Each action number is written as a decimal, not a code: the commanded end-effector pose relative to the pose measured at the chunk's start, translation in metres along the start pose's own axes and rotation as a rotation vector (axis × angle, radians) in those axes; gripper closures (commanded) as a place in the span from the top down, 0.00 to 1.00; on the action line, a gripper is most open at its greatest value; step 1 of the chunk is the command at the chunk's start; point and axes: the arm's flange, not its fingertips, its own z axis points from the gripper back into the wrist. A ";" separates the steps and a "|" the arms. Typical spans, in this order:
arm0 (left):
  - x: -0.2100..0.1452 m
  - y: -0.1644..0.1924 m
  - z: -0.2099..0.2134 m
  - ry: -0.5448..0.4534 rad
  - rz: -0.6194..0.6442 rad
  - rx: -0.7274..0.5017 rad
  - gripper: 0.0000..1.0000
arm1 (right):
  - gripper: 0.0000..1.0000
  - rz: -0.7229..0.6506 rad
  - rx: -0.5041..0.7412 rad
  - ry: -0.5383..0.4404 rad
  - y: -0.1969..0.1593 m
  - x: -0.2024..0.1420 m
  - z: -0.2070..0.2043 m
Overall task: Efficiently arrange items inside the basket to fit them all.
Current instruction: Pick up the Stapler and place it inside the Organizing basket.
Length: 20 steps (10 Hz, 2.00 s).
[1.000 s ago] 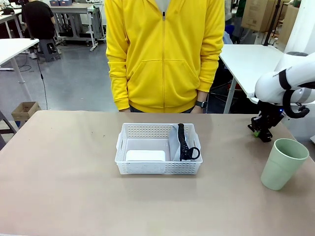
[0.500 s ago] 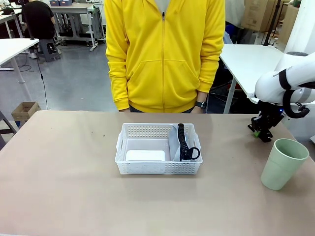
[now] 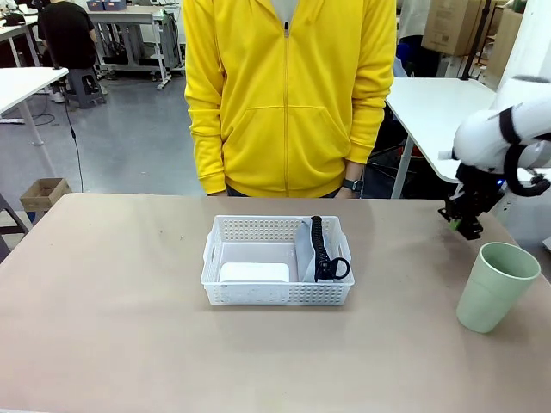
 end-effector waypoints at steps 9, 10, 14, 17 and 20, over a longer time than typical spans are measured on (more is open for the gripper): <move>0.001 -0.005 -0.001 -0.017 0.001 -0.018 1.00 | 0.00 -0.078 0.013 -0.090 0.012 -0.102 0.145; 0.001 -0.005 -0.001 -0.017 0.001 -0.018 1.00 | 0.00 -0.078 0.013 -0.090 0.012 -0.102 0.145; 0.001 -0.005 -0.001 -0.017 0.001 -0.018 1.00 | 0.37 -0.126 -0.111 -0.099 0.046 -0.097 0.173; 0.001 -0.005 -0.001 -0.017 0.001 -0.018 1.00 | 0.37 0.130 -0.167 -0.196 0.164 -0.050 0.227; 0.001 -0.005 -0.001 -0.017 0.001 -0.018 1.00 | 0.37 0.468 -0.159 -0.219 0.285 -0.015 0.226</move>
